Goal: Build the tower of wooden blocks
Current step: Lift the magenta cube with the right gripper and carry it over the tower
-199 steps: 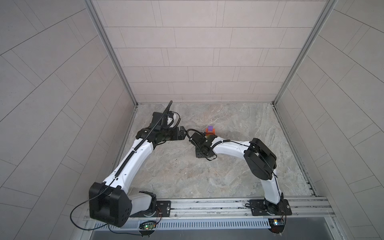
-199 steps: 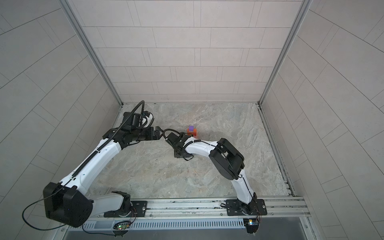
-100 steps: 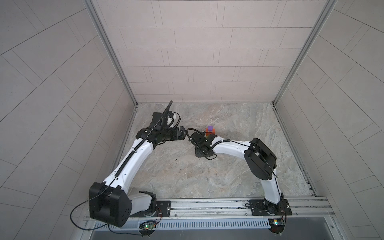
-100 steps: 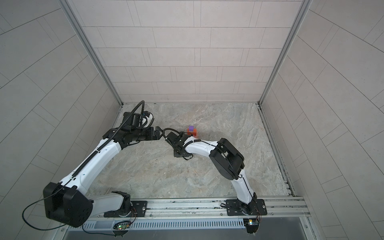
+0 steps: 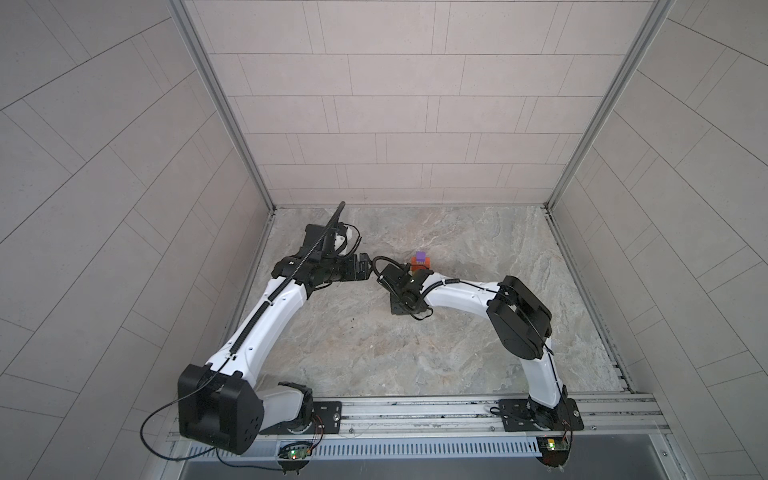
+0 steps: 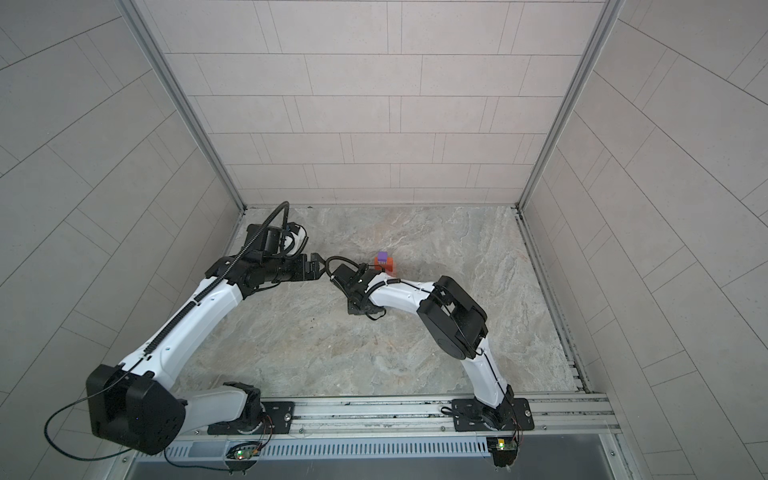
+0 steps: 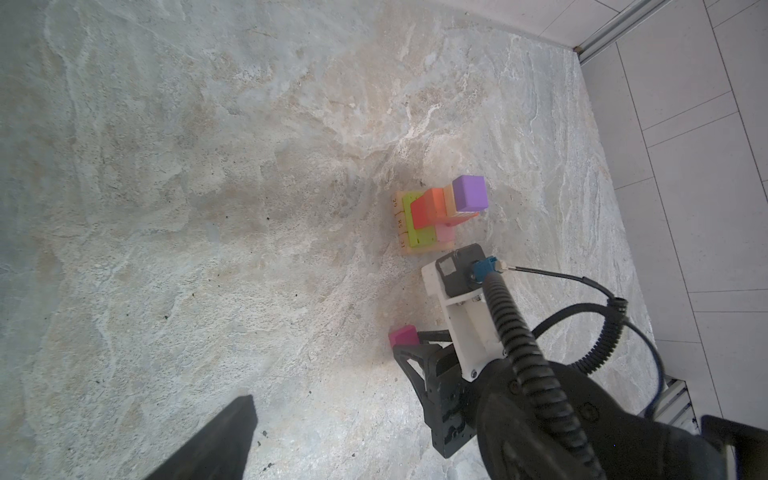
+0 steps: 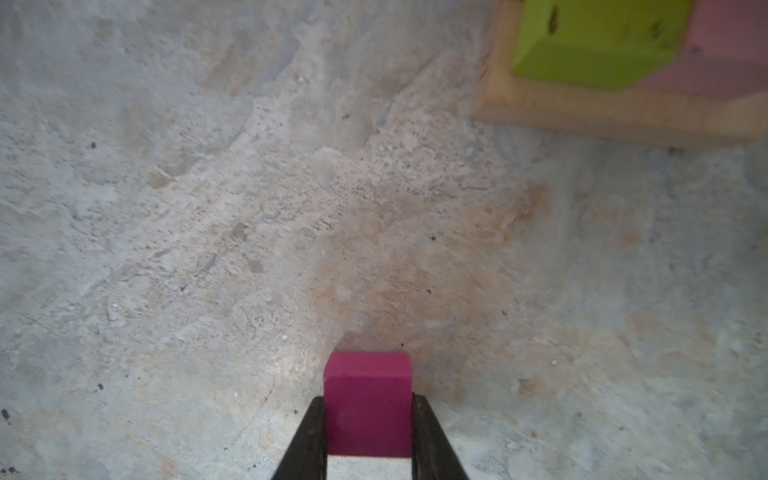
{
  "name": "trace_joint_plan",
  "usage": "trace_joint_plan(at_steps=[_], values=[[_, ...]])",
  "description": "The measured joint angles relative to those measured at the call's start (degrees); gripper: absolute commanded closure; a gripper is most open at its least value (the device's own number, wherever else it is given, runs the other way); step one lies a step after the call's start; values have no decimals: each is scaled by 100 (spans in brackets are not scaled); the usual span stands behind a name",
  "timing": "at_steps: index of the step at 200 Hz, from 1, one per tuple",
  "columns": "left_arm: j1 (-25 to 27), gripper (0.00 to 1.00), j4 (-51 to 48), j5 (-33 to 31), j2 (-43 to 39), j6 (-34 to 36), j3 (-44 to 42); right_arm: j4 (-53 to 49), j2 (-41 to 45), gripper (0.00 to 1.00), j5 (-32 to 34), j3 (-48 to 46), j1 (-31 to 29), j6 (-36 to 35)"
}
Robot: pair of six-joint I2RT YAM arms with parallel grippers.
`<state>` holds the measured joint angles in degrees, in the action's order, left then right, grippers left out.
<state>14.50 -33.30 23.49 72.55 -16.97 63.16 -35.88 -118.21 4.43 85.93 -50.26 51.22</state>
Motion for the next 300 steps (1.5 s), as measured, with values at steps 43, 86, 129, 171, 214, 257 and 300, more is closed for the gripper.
trace_joint_plan(at_steps=[43,86,129,171,214,257,300], values=[[0,7,2,2,0,0,0,-170,63,83,17,42,4,-42],[0,7,4,57,0,0,0,-455,507,88,83,101,74,-133],[0,7,4,96,0,0,0,-754,927,88,208,304,297,-264],[0,7,7,98,0,0,0,-1126,1106,88,232,560,608,-402],[0,7,7,98,0,0,0,-1379,1362,86,229,844,837,-590],[0,7,4,98,0,0,0,-1467,1515,85,262,1141,1003,-848],[0,7,7,105,-2,-2,0,-1528,1484,84,289,1386,1237,-1019]])
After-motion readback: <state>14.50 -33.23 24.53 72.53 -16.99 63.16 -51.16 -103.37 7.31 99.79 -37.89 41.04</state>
